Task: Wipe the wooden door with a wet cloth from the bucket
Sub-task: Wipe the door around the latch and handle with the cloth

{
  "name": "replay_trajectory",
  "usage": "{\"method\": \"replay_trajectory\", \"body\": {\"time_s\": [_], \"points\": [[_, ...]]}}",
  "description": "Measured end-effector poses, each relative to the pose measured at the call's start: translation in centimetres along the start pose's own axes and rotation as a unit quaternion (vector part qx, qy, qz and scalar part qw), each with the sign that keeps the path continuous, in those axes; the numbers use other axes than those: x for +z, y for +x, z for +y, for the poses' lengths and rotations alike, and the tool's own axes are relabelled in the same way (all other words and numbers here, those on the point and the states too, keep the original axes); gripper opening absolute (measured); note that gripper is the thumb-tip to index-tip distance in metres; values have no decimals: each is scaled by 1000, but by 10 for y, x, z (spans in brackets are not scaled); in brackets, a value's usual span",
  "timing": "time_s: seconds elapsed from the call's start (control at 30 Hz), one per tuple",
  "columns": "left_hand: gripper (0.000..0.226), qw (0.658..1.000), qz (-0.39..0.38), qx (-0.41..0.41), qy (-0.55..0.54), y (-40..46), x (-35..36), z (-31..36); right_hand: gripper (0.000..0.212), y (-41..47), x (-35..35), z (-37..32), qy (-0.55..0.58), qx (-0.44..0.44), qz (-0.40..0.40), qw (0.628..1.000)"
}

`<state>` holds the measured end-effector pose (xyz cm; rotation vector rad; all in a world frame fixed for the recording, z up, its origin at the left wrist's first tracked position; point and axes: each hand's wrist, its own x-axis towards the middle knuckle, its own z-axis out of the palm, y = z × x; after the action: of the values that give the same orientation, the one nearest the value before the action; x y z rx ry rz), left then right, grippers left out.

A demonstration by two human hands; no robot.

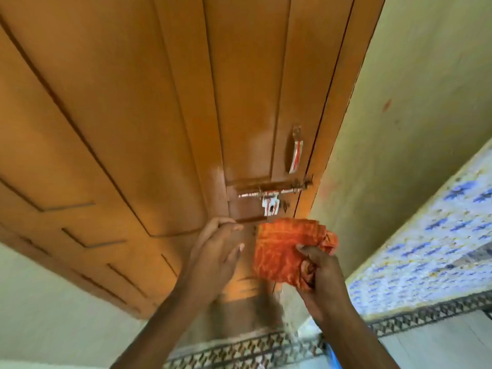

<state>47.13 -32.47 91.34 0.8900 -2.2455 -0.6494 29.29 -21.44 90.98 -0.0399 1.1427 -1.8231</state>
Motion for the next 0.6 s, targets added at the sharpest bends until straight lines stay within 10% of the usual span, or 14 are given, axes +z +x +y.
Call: {"method": "replay_trajectory", "body": {"time_s": [0.23, 0.37, 0.6], "points": [[51, 947, 40, 219, 232, 155, -46, -8, 42, 26, 111, -52, -6, -260, 125, 957], [60, 875, 77, 292, 378, 215, -60, 11, 14, 65, 139, -64, -108, -345, 266, 894], [72, 796, 164, 328, 481, 247, -40, -26, 79, 143, 153, -65, -335, -468, 182, 797]]}}
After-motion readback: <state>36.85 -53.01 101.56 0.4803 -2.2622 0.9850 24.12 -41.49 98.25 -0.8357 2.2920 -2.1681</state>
